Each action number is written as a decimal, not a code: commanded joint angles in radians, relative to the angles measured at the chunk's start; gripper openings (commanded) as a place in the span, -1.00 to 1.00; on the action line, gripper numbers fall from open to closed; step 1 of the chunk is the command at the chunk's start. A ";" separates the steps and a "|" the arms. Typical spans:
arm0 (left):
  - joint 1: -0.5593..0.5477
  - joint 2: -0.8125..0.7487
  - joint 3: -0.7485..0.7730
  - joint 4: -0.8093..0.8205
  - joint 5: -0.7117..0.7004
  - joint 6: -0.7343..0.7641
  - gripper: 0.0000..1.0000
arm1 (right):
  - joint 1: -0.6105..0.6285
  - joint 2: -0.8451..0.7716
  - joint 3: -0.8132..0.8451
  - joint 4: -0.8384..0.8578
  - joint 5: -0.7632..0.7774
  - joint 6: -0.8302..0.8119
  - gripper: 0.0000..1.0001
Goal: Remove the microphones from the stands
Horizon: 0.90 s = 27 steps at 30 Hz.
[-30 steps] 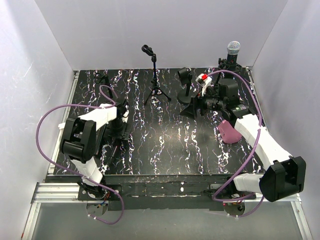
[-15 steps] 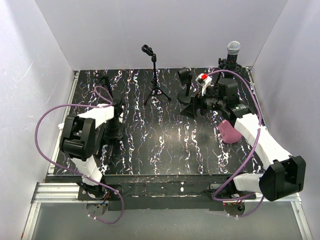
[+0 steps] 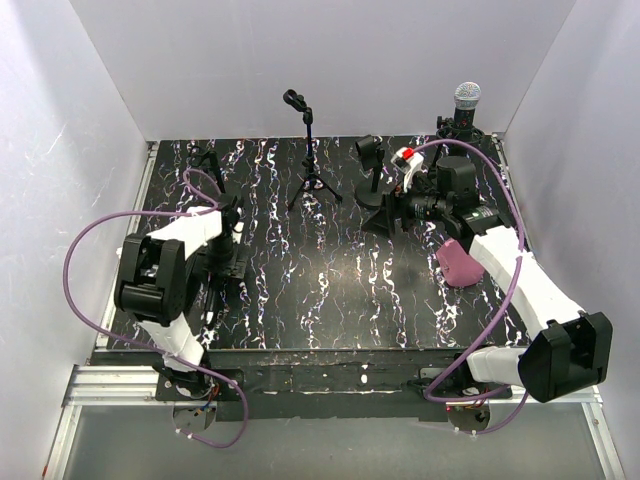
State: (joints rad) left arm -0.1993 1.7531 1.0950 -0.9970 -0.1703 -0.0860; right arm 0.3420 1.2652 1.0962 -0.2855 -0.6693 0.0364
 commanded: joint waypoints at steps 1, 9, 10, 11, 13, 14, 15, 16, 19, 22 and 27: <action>-0.014 -0.118 0.080 -0.058 0.022 0.038 0.43 | 0.003 -0.058 0.106 -0.084 -0.026 -0.093 0.60; -0.051 -0.202 0.163 -0.120 0.149 0.081 0.51 | -0.014 -0.224 0.209 -0.210 0.100 -0.175 0.66; -0.055 -0.204 0.175 -0.106 0.161 0.081 0.51 | -0.021 -0.224 0.237 -0.222 0.109 -0.167 0.66; -0.058 -0.205 0.192 -0.091 0.170 0.081 0.51 | -0.026 -0.219 0.261 -0.236 0.119 -0.152 0.66; -0.061 -0.221 0.213 0.001 0.282 0.112 0.51 | -0.043 -0.204 0.313 -0.244 0.131 -0.116 0.65; -0.061 -0.240 0.216 0.058 0.345 0.121 0.50 | -0.046 -0.195 0.332 -0.241 0.132 -0.106 0.64; -0.061 -0.260 0.215 0.142 0.403 0.133 0.50 | -0.046 -0.187 0.349 -0.235 0.134 -0.099 0.64; -0.063 -0.291 0.201 0.225 0.470 0.146 0.50 | -0.046 -0.179 0.361 -0.224 0.134 -0.096 0.64; -0.068 -0.365 0.138 0.540 0.618 0.190 0.50 | -0.046 -0.139 0.386 -0.187 0.094 -0.115 0.61; -0.074 -0.334 0.167 0.682 0.637 0.212 0.51 | -0.046 -0.063 0.427 -0.132 0.039 -0.127 0.58; -0.075 -0.262 0.272 0.623 0.609 0.195 0.50 | -0.017 0.146 0.608 -0.026 0.045 -0.104 0.59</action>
State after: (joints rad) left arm -0.2729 1.4628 1.3117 -0.4423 0.3981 0.0944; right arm 0.3050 1.2915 1.5562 -0.4526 -0.6106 -0.0803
